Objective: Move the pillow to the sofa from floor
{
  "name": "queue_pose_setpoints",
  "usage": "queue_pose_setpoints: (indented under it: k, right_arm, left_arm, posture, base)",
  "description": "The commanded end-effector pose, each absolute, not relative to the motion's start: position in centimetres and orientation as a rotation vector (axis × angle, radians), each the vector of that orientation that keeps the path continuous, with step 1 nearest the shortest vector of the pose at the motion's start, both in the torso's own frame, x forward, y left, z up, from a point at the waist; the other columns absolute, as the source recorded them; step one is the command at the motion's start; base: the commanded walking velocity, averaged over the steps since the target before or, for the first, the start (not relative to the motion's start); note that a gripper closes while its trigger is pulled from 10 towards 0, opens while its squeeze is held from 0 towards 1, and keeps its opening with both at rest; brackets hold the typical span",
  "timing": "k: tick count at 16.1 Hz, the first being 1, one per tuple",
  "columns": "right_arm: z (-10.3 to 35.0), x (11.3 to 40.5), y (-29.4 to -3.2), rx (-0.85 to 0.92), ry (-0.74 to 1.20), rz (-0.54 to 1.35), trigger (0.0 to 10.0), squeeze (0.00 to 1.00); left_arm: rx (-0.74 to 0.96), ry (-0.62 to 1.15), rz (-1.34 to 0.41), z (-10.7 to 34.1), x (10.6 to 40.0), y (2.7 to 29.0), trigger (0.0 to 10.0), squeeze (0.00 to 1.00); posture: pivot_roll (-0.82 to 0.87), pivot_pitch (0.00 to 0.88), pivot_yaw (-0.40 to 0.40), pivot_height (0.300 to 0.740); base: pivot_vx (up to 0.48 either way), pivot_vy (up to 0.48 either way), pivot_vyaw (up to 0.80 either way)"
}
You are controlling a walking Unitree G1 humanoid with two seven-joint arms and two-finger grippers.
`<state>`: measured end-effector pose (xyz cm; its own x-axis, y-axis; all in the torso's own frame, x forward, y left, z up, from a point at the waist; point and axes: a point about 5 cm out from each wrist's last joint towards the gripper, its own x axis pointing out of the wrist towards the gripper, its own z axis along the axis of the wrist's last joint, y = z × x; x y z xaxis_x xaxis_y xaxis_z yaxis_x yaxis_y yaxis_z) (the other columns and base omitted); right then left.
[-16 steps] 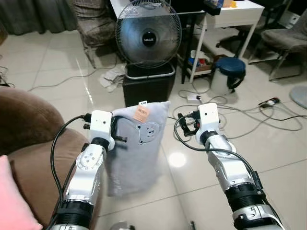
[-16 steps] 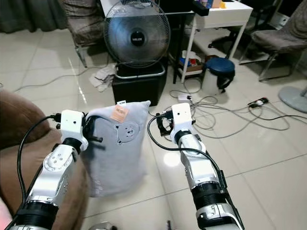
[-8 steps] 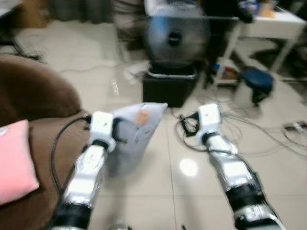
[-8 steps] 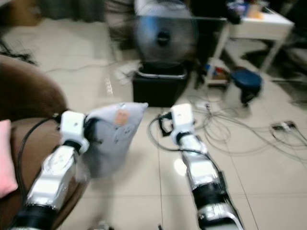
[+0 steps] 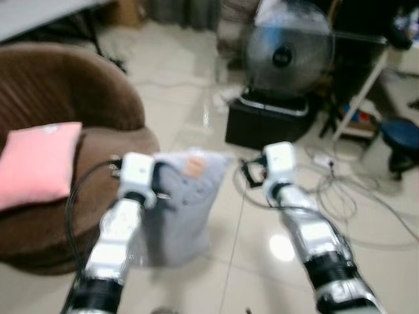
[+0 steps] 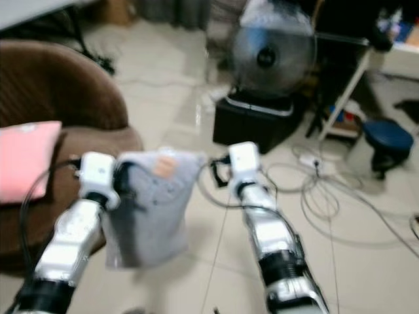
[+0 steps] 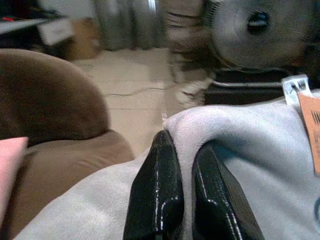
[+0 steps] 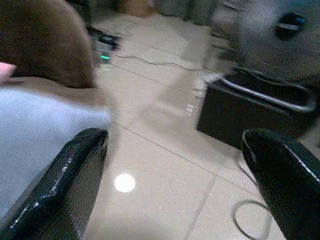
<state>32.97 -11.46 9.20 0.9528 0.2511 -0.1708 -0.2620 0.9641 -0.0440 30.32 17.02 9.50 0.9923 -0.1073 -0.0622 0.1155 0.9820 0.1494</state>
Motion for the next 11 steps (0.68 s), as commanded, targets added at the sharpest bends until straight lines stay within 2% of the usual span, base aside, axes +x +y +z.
queue_pose_setpoints:
  k: [1,6,7,8,11]
  right_arm:
    - [9.09,33.03,-12.67,-0.074,0.171,0.229,10.0,0.00]
    - [9.05,33.01,-12.47,-0.073,0.171,0.239,10.0,0.00]
    - [9.04,33.00,-12.42,-0.073,0.171,0.242,10.0,0.00]
    - [9.04,33.01,-12.37,-0.075,0.172,0.245,10.0,0.00]
    - [8.89,33.05,-12.40,-0.057,0.184,0.242,10.0,0.00]
  left_arm:
    - [0.154,-0.025,-0.132,11.11,30.85,15.99,10.0,0.00]
    - [0.155,-0.025,-0.126,11.10,30.84,16.06,10.0,0.00]
    - [0.108,0.014,-0.115,10.73,30.86,16.22,10.0,0.00]
    - [0.088,0.020,-0.100,10.63,30.89,16.47,10.0,0.00]
    - [0.108,0.008,-0.059,10.82,30.88,16.83,10.0,0.00]
  posture:
    - [0.08,0.000,-0.007,0.740]
    - [0.08,0.000,-0.009,0.740]
    - [0.08,0.000,-0.012,0.740]
    - [0.08,0.000,-0.012,0.740]
    - [0.08,0.000,-0.020,0.740]
  base:
    - [0.000,-0.465,0.80]
    - [0.000,-0.464,0.80]
    - [0.000,0.000,0.80]
    - [0.000,0.480,0.80]
    - [0.000,0.420,0.00]
